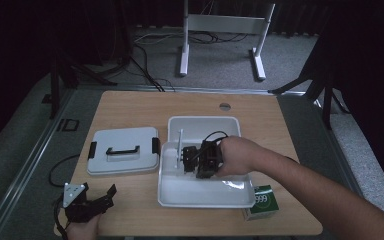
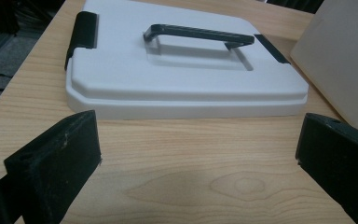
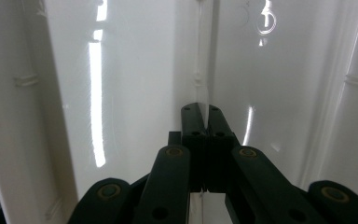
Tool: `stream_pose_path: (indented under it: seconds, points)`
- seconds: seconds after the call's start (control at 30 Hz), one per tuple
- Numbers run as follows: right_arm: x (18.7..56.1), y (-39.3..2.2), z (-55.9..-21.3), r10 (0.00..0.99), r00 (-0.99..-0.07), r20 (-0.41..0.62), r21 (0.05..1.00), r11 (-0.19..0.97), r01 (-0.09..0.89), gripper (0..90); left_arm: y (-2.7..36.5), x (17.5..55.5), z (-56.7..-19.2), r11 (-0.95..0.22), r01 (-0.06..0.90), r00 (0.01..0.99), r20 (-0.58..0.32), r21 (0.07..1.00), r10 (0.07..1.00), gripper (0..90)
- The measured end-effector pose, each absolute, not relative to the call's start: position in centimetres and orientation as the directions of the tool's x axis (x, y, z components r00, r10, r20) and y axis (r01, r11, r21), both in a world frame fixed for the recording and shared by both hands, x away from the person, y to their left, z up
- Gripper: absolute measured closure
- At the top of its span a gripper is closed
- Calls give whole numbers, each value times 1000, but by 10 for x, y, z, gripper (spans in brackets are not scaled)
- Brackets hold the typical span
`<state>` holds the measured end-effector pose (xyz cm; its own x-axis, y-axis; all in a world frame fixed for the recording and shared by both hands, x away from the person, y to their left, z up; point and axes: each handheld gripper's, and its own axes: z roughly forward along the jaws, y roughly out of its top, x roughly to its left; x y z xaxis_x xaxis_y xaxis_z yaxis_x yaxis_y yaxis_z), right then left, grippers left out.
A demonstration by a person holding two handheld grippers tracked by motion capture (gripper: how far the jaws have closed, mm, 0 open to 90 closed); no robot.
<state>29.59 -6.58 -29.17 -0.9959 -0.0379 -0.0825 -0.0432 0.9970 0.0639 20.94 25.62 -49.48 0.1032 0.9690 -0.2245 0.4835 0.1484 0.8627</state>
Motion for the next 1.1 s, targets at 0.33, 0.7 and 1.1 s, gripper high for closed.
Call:
stream_pose_path:
  seconds: [0.33,0.7,1.1]
  points:
    - [264,-54,-322,-82,-993,-87,37,996,-86,886,257,210,-495,151,487,98,-225,860,969,2]
    - [255,-34,-370,-97,-991,-88,13,995,-98,886,258,210,-496,151,490,97,-226,859,969,2]
    - [259,-19,-426,-108,-986,-130,-17,994,-107,885,257,210,-495,144,490,105,-222,860,969,2]
